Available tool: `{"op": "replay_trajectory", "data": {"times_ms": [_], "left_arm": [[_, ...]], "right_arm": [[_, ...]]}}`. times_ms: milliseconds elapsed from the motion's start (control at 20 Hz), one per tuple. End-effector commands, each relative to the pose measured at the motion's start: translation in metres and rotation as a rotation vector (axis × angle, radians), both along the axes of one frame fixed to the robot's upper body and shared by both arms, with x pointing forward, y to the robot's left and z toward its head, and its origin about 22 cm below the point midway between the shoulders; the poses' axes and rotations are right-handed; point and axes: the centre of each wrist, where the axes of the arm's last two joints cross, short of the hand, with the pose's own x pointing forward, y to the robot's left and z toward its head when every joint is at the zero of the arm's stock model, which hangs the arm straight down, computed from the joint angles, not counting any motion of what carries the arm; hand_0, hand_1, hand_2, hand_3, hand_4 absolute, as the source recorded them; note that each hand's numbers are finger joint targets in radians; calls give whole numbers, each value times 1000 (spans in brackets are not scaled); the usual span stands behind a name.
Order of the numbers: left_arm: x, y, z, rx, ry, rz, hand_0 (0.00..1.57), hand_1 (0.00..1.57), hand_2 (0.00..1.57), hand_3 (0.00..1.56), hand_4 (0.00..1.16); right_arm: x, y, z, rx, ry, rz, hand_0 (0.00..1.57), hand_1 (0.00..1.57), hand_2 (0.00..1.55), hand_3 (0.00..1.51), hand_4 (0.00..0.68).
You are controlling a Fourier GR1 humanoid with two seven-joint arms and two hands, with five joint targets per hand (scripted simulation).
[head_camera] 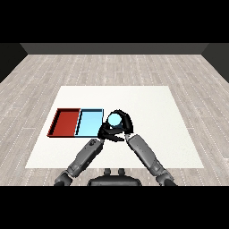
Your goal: Pick the blue can and put it in the blue box
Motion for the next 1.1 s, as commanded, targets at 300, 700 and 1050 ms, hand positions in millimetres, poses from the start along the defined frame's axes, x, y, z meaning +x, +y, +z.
{"op": "replay_trajectory", "data": {"times_ms": [300, 700, 1050], "left_arm": [[19, -22, 9, 60, 61, 105, 0, 0, 103, 0, 602], [-5, -18, -15, -89, 83, 124, 1571, 1571, 1571, 1516, 935], [7, -18, -8, -117, -41, 147, 1571, 1571, 1571, 1527, 1095]], "right_arm": [[-18, -2, -16, 104, 13, 29, 1469, 1469, 1454, 1393, 607], [8, 14, -4, 149, 5, 23, 1456, 1456, 1442, 1398, 627], [-7, 10, 4, 195, 30, 57, 1286, 1286, 1347, 1292, 473]]}}
